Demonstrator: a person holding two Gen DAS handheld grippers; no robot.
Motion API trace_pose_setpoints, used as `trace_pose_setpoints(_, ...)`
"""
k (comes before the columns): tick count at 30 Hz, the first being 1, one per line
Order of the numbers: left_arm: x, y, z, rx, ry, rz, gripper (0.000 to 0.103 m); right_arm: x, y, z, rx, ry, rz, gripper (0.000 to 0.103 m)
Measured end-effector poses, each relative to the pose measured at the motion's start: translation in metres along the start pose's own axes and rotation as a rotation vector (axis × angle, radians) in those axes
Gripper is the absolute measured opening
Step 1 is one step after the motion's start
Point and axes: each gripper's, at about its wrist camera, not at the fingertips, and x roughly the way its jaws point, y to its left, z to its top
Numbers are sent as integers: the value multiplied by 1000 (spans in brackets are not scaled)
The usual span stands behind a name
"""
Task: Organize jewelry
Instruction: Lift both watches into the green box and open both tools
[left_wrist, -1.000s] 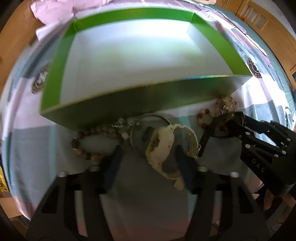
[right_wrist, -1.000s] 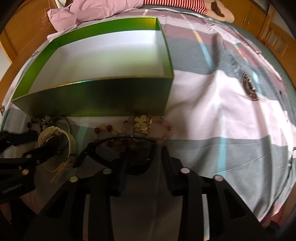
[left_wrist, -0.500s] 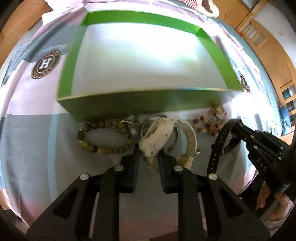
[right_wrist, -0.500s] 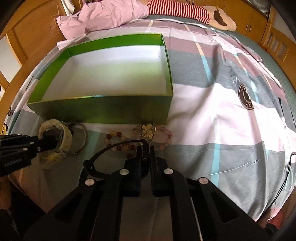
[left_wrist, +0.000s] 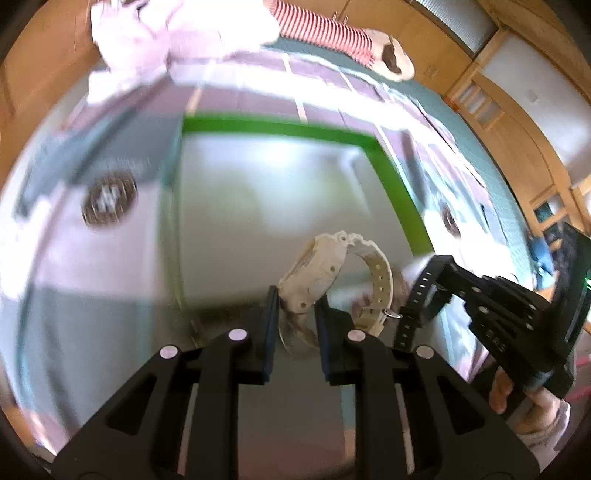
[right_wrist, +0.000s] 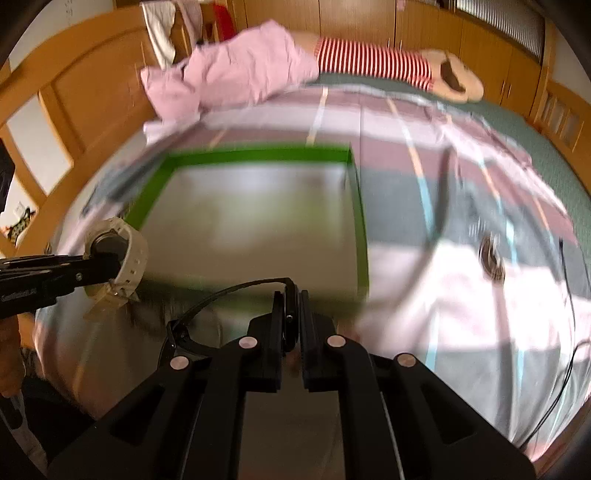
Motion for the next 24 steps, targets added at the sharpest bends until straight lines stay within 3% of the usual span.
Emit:
trace_pose_setpoints(3, 14, 1, 36, 2, -35, 40, 19, 16, 2, 27, -10, -32, 1, 8)
trace_pose_setpoints(5, 28, 4, 48, -13, -38, 46, 19, 40, -2, 38, 21, -4, 19, 8)
trace_pose_setpoints(11, 69, 21, 50, -49, 30, 110, 20, 92, 1, 48, 14, 61, -51, 10)
trace_pose_setpoints(12, 71, 24, 48, -53, 34, 122, 21, 96, 3, 47, 10, 71, -70, 14)
trace_pose_setpoints(14, 69, 26, 48, -64, 26, 139, 32, 93, 2, 42, 24, 69, -66, 43)
trace_pose_setpoints(16, 57, 26, 46, -66, -10, 138, 60, 76, -2, 38, 61, 29, -37, 63)
trace_pose_setpoints(19, 32, 25, 37, -55, -47, 119, 65, 46, -13, 27, 97, -12, -21, 65)
trace_pose_setpoints(24, 13, 28, 5, -60, -21, 137, 66, 16, -34, -8, 154, -15, -34, 73)
